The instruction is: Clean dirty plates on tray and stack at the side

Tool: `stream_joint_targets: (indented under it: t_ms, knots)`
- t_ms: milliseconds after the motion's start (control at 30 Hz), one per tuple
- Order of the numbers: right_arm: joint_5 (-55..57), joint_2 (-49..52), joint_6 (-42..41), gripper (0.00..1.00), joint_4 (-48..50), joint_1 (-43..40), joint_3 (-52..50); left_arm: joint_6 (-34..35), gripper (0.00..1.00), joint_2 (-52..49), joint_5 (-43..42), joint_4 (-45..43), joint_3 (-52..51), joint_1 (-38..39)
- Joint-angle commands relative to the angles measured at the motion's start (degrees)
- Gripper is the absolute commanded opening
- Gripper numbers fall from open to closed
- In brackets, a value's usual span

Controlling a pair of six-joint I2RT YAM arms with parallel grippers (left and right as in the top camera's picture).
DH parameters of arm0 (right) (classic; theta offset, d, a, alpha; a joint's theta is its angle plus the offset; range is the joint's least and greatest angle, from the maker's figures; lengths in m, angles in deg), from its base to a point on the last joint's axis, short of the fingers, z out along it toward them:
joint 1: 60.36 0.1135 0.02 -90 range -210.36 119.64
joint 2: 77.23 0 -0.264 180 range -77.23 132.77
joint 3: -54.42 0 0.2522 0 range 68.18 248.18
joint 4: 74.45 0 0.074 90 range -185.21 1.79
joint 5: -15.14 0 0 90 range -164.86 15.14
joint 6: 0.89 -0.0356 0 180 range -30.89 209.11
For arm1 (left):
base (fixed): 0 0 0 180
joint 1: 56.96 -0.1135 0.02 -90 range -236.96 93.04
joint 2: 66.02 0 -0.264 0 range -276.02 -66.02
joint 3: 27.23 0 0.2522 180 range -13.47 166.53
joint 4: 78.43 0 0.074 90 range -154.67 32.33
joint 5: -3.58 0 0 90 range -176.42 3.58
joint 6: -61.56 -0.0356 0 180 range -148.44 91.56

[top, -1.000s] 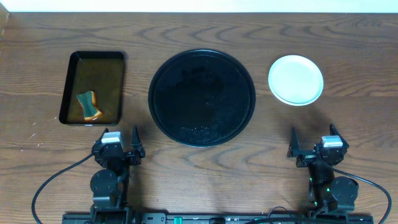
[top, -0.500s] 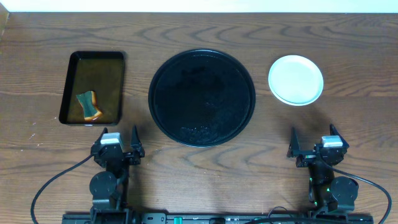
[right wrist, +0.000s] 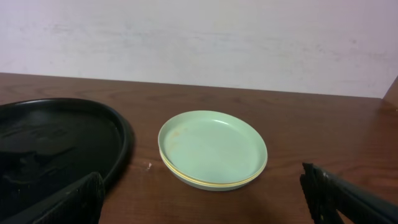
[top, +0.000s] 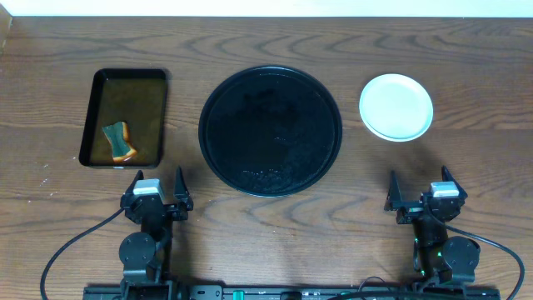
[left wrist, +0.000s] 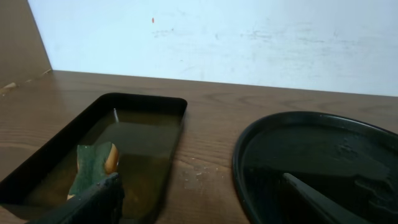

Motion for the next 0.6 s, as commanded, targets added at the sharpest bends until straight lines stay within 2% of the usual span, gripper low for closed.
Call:
stream_joint_targets:
  t_ms: [0, 567]
  knots:
    - [0.33, -0.39, 0.50, 0.99, -0.24, 0.66, -0.11, -0.79, 0.79, 0.52, 0.57, 2.75, -0.79, 0.39]
    - [0.33, -0.39, 0.50, 0.99, -0.24, 0.66, -0.11, -1.44, 0.79, 0.48, 0.76, 2.73, -0.79, 0.39]
